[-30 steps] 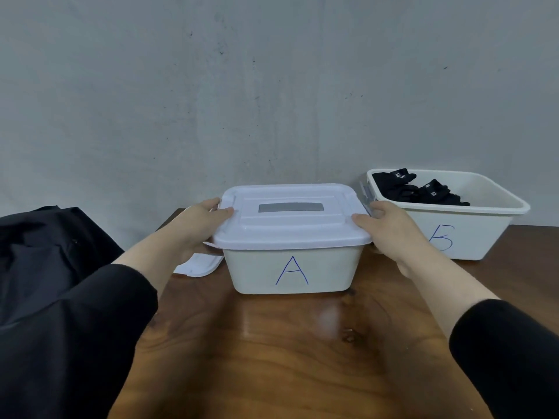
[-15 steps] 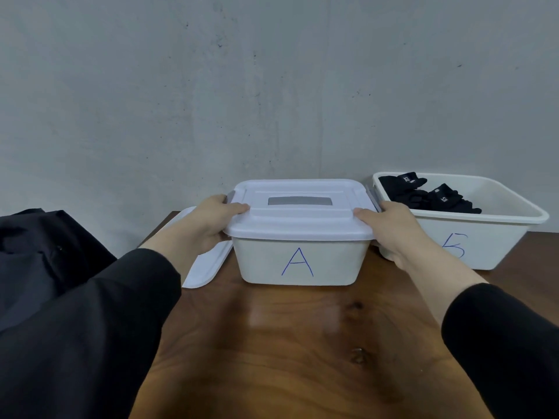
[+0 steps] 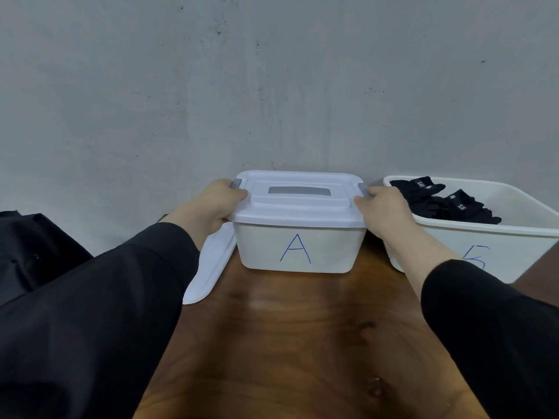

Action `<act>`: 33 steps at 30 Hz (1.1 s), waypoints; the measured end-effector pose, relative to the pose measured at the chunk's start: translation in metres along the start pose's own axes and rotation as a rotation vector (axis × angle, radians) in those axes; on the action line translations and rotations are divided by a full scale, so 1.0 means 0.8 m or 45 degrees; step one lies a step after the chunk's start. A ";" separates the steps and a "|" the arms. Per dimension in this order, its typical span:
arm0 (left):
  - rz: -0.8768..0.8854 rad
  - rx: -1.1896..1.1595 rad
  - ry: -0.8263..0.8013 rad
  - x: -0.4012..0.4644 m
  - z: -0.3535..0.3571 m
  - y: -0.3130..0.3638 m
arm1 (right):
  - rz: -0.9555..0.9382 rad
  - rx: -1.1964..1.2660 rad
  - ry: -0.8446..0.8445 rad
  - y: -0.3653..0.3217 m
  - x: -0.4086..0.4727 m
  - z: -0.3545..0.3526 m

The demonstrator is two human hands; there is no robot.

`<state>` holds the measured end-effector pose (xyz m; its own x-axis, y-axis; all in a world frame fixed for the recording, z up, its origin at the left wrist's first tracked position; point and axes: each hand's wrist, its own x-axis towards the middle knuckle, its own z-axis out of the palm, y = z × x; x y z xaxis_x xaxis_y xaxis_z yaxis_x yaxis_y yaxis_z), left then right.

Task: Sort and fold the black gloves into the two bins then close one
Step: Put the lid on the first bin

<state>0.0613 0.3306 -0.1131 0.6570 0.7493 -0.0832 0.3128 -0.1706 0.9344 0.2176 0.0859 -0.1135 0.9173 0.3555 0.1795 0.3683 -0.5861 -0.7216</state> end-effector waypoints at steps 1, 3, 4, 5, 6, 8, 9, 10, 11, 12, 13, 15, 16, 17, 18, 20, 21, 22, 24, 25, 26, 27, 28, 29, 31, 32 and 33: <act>0.022 0.019 0.028 0.002 0.002 -0.002 | -0.016 0.007 0.012 0.000 -0.002 0.002; 0.047 0.107 0.113 0.001 0.004 -0.001 | -0.015 0.026 0.044 0.000 -0.010 0.004; 0.062 0.147 0.153 -0.004 0.003 0.000 | -0.035 0.026 0.090 -0.001 -0.016 0.003; 0.076 0.149 0.191 -0.009 0.001 -0.001 | -0.092 0.034 0.154 -0.004 -0.027 0.002; 0.091 0.102 0.253 -0.019 -0.004 -0.005 | -0.188 0.070 0.230 -0.009 -0.041 0.001; 0.222 0.044 0.426 -0.049 -0.015 -0.023 | -0.380 0.252 0.314 -0.021 -0.082 0.002; 0.304 0.096 0.490 -0.069 -0.020 -0.040 | -0.444 0.308 0.278 -0.024 -0.108 0.007; 0.361 0.214 0.520 -0.089 -0.024 -0.061 | -0.509 0.314 0.207 -0.025 -0.133 0.016; 0.398 0.370 0.513 -0.111 -0.028 -0.086 | -0.568 0.276 0.103 -0.021 -0.155 0.031; 0.424 0.541 0.481 -0.131 -0.031 -0.113 | -0.611 0.215 -0.018 -0.015 -0.176 0.048; 0.440 0.723 0.444 -0.150 -0.034 -0.139 | -0.636 0.150 -0.144 -0.009 -0.194 0.067; 0.454 1.012 0.366 -0.177 -0.043 -0.179 | -0.660 0.048 -0.346 0.000 -0.223 0.100; 0.449 1.078 0.320 -0.184 -0.047 -0.193 | -0.659 0.010 -0.423 0.004 -0.233 0.115; 0.441 1.087 0.288 -0.189 -0.049 -0.201 | -0.661 -0.047 -0.489 0.008 -0.242 0.128; 0.428 1.069 0.282 -0.191 -0.052 -0.205 | -0.678 -0.133 -0.543 0.011 -0.249 0.138; 0.405 1.042 0.317 -0.191 -0.053 -0.205 | -0.725 -0.284 -0.586 0.014 -0.255 0.150; 0.386 1.032 0.346 -0.187 -0.052 -0.203 | -0.736 -0.316 -0.586 0.013 -0.255 0.153; 0.367 1.032 0.367 -0.187 -0.052 -0.204 | -0.744 -0.339 -0.588 0.012 -0.258 0.153; 0.376 1.095 0.385 -0.186 -0.053 -0.206 | -0.762 -0.375 -0.592 0.012 -0.266 0.153; 0.400 1.151 0.404 -0.188 -0.053 -0.207 | -0.763 -0.380 -0.591 0.012 -0.271 0.152; 0.425 1.199 0.427 -0.192 -0.052 -0.208 | -0.760 -0.371 -0.588 0.012 -0.276 0.152; 0.451 1.235 0.445 -0.197 -0.052 -0.207 | -0.757 -0.358 -0.584 0.012 -0.280 0.151; 0.469 1.251 0.448 -0.202 -0.052 -0.205 | -0.754 -0.343 -0.577 0.012 -0.284 0.150; 0.501 1.246 0.438 -0.207 -0.052 -0.203 | -0.751 -0.325 -0.576 0.012 -0.287 0.150; 0.624 1.208 0.400 -0.223 -0.053 -0.197 | -0.741 -0.283 -0.575 0.011 -0.291 0.147; 0.690 1.188 0.383 -0.233 -0.054 -0.191 | -0.735 -0.260 -0.575 0.011 -0.293 0.145; 0.742 1.165 0.372 -0.244 -0.055 -0.185 | -0.729 -0.238 -0.577 0.010 -0.296 0.142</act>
<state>-0.1431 0.2379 -0.2200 0.7190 0.5025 0.4802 0.4752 -0.8596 0.1880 -0.0143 0.0799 -0.2378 0.4377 0.8828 0.1703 0.8254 -0.3194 -0.4655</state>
